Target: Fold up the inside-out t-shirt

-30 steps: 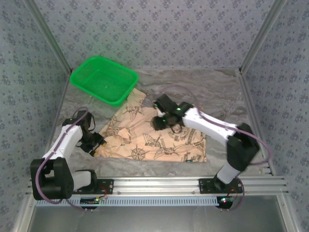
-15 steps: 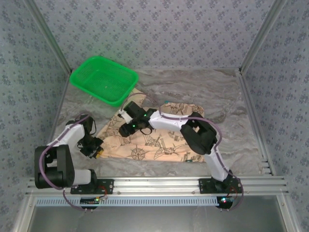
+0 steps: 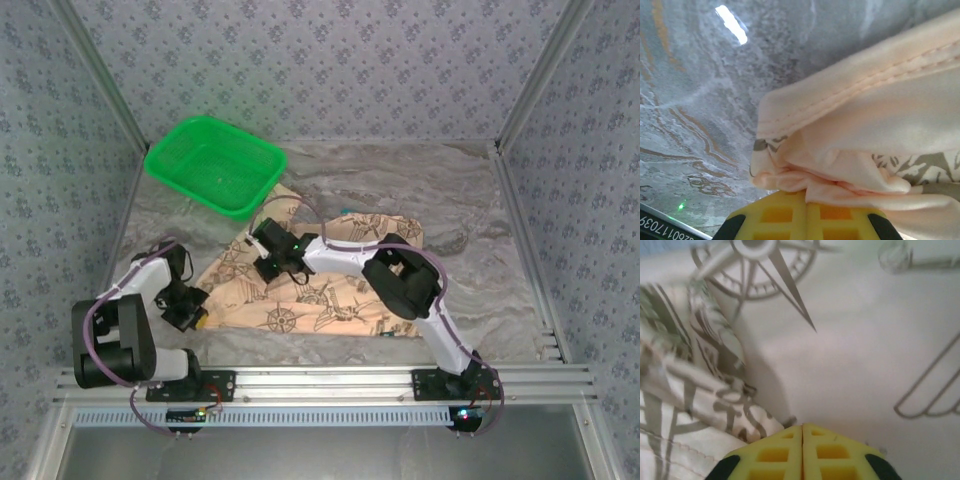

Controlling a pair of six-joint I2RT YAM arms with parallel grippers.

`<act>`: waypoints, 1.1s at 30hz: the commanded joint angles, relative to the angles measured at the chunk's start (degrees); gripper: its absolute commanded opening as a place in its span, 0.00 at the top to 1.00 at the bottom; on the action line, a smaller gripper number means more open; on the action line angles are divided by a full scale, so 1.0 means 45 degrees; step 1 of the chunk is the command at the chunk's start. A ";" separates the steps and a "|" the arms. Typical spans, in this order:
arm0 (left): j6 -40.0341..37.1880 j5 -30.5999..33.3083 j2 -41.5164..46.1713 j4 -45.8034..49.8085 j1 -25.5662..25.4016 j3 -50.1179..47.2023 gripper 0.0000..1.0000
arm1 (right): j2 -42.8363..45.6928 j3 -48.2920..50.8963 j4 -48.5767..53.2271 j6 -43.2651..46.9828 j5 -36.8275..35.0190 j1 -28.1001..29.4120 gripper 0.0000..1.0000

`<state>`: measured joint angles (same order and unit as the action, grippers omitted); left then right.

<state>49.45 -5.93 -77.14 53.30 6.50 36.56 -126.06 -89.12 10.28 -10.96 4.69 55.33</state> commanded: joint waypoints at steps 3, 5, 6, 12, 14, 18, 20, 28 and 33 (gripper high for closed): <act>-0.0193 0.0221 0.0112 0.0329 0.0145 -0.0101 0.95 | 0.1249 -0.0012 -0.0103 0.0334 0.3009 -0.0545 0.54; -0.0208 0.0028 0.0141 0.0347 0.0151 -0.0073 0.81 | 0.1332 -0.0068 0.0051 0.0377 0.3200 -0.0558 0.54; -0.0198 -0.0041 0.0197 0.0434 0.0166 0.0009 0.73 | 0.1300 -0.0138 0.0157 0.0487 0.3342 -0.0520 0.54; -0.0112 -0.0573 0.1070 0.1263 0.0153 0.1079 0.63 | 0.0618 -0.0944 0.0850 0.0442 0.3461 -0.0121 0.53; -0.0026 -0.0804 0.1222 0.1559 0.0157 0.1354 0.63 | 0.0481 -0.1053 0.1055 0.0207 0.3042 0.0022 0.53; 0.0267 -0.0902 0.1618 0.1963 0.0042 0.1591 0.62 | 0.0067 -0.1196 0.1463 0.0044 0.2466 0.0225 0.52; 0.0398 -0.0903 0.1732 0.1825 -0.0070 0.1608 0.62 | -0.0248 -0.1346 0.1613 -0.0117 0.2311 0.0255 0.54; 0.1031 -0.0690 0.0603 0.0139 -0.0520 0.0635 0.72 | -0.0028 -0.1163 0.1262 -0.0258 0.2394 0.0158 0.87; 0.0593 0.0498 0.0227 0.0069 -0.0220 0.0077 0.96 | 0.0604 -0.0860 0.1203 -0.0335 0.2299 -0.0022 0.87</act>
<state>52.51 -6.96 -75.40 53.71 4.56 38.20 -126.96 -93.60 15.59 -11.77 15.64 55.88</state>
